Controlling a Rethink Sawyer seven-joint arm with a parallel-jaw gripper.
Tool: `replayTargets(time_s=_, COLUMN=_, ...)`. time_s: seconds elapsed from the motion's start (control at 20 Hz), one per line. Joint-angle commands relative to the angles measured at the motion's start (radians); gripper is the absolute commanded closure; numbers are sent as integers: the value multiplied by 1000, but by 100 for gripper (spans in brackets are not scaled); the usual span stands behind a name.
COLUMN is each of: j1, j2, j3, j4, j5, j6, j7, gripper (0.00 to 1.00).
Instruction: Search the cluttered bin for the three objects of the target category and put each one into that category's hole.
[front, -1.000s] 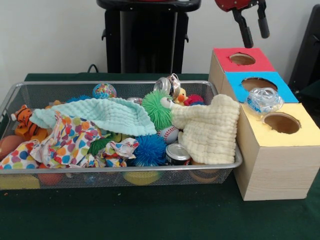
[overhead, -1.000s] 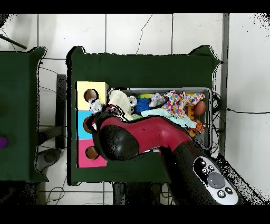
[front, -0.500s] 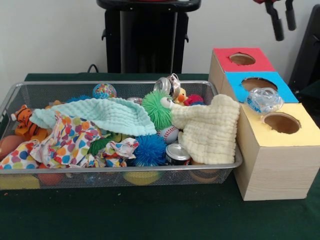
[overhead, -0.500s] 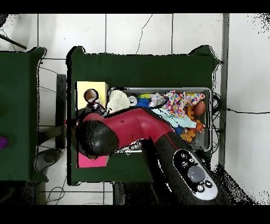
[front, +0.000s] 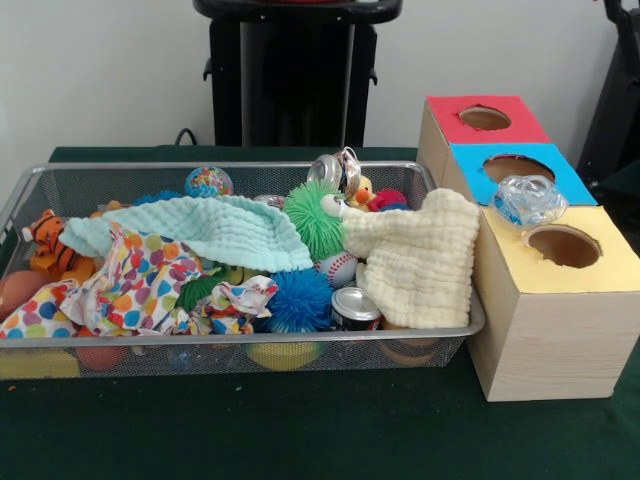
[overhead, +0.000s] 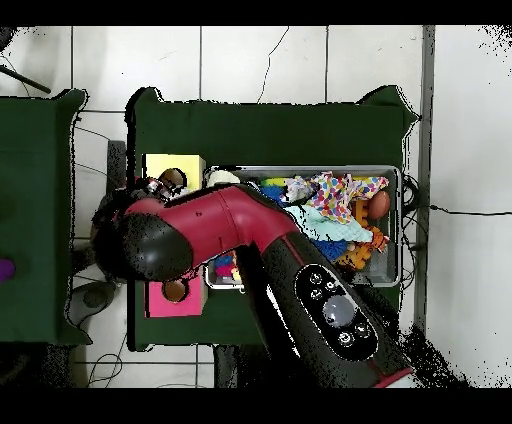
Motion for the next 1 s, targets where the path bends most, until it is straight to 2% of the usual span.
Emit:
replayTargets(time_s=0.05, j1=23, j2=41, j3=-75, j4=-135, j5=7, j6=233, j7=46, gripper=0)
replayTargets(time_s=0.2, j1=10, j2=42, j3=-55, j4=-135, j5=27, j6=238, j7=41, gripper=0)
replayTargets(time_s=0.4, j1=-48, j2=53, j3=15, j4=-61, j5=61, j6=142, j7=41, gripper=0)
replayTargets(time_s=0.5, j1=-68, j2=54, j3=34, j4=-39, j5=67, j6=127, j7=29, gripper=0)
replayTargets(time_s=0.65, j1=-96, j2=62, j3=47, j4=-43, j5=54, j6=159, j7=-28, gripper=0)
replayTargets(time_s=1.0, j1=-117, j2=102, j3=37, j4=-88, j5=23, j6=208, j7=-72, gripper=0)
